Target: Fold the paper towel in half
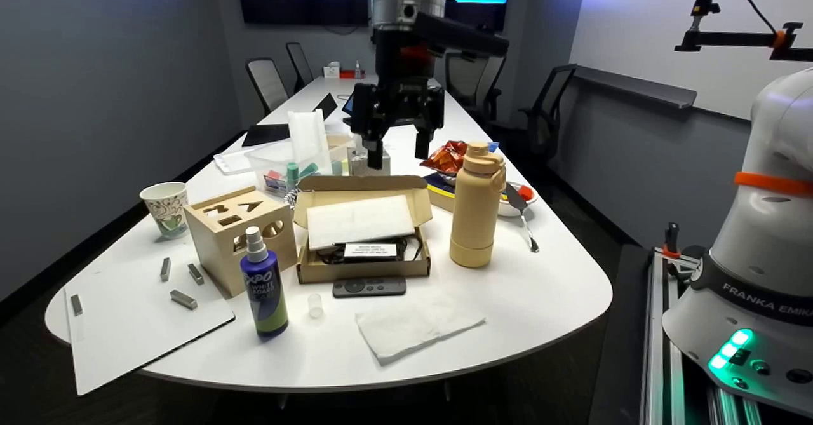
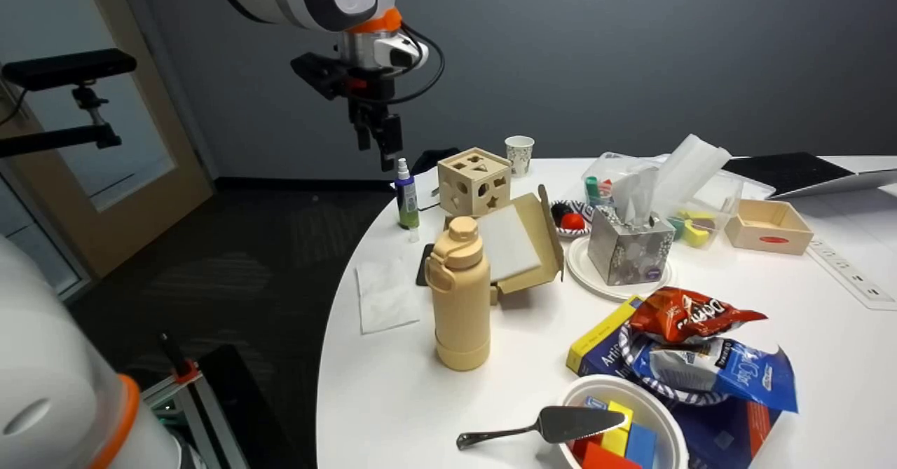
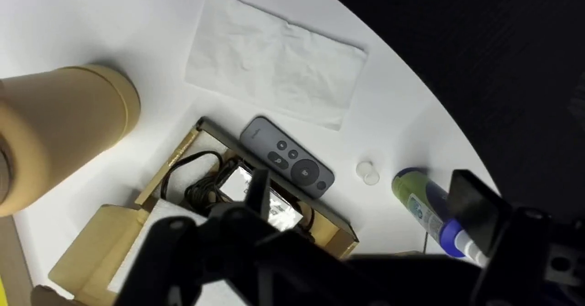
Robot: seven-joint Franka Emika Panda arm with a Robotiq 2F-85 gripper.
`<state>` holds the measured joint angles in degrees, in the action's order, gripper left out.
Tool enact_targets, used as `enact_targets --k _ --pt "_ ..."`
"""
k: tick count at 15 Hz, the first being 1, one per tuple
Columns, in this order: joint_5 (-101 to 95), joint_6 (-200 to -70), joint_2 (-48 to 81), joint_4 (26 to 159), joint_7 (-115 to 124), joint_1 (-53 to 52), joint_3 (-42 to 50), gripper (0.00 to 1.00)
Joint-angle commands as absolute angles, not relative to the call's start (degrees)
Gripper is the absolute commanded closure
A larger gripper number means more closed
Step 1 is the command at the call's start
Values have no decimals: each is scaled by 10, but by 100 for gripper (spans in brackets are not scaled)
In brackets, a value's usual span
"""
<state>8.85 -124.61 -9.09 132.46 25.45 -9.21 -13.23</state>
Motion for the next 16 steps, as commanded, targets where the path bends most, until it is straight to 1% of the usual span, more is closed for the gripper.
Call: enact_targets --k 1,5,7,12,16 --pt "10 -1225 4 1259 396 -95 -159 0" --pt "-101 -1163 117 1175 562 -139 -158 0" --pt "-118 -1122 169 1131 595 -167 -147 0" --pt "-101 -1071 282 1039 607 -220 -128 0" --pt "-100 -1065 344 1004 591 -244 -110 0"
